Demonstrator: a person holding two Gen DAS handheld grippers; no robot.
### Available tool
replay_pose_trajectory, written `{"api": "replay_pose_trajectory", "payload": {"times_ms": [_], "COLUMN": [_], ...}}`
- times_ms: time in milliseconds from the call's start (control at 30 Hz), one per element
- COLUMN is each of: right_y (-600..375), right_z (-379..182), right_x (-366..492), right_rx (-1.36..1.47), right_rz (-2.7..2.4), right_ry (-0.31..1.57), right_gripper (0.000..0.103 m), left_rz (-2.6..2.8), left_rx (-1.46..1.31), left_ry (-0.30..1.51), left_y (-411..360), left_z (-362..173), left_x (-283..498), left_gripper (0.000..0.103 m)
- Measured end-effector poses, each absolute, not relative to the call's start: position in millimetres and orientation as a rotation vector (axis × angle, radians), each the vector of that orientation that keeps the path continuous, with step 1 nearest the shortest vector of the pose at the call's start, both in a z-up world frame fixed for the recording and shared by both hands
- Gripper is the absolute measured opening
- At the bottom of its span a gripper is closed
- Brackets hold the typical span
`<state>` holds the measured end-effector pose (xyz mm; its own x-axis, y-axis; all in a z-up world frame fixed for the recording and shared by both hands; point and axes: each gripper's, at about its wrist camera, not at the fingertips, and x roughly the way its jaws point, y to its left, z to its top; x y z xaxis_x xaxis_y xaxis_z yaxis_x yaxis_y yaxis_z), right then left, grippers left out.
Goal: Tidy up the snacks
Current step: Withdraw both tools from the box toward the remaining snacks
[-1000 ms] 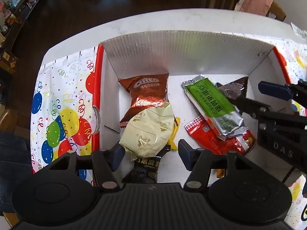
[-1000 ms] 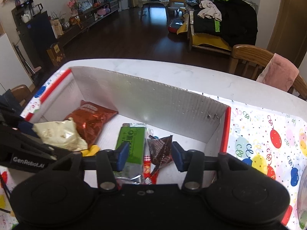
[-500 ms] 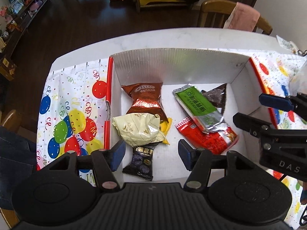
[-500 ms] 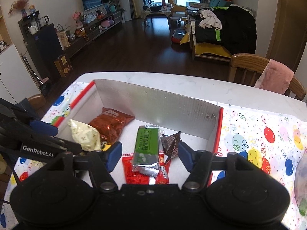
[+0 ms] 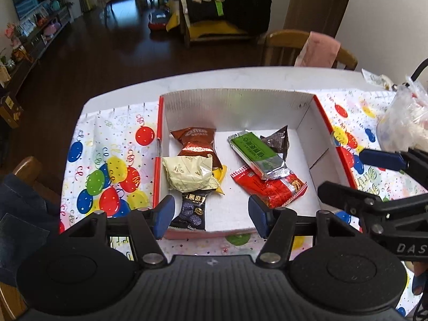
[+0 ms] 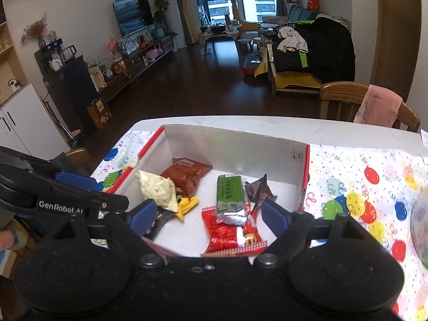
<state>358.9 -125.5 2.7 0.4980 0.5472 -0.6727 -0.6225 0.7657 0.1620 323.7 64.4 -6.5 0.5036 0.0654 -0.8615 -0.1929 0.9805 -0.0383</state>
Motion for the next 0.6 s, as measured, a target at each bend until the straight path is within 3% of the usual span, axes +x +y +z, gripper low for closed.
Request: {"api": "replay_pose_trajectory", "payload": {"times_ms": [600], "right_y": [-142.7], "right_z": [10.5], "right_x": [289.4], "right_rx": [-0.029], "right_rz": [0.766], "right_ry": [0.729], "right_gripper": [0.098], "left_rz": [0.088], "left_rx": [-0.145], "left_ry": [0.906], "left_y": [54.5], "left_z": [8.2], "left_x": [241.4], "left_gripper": [0.071]}}
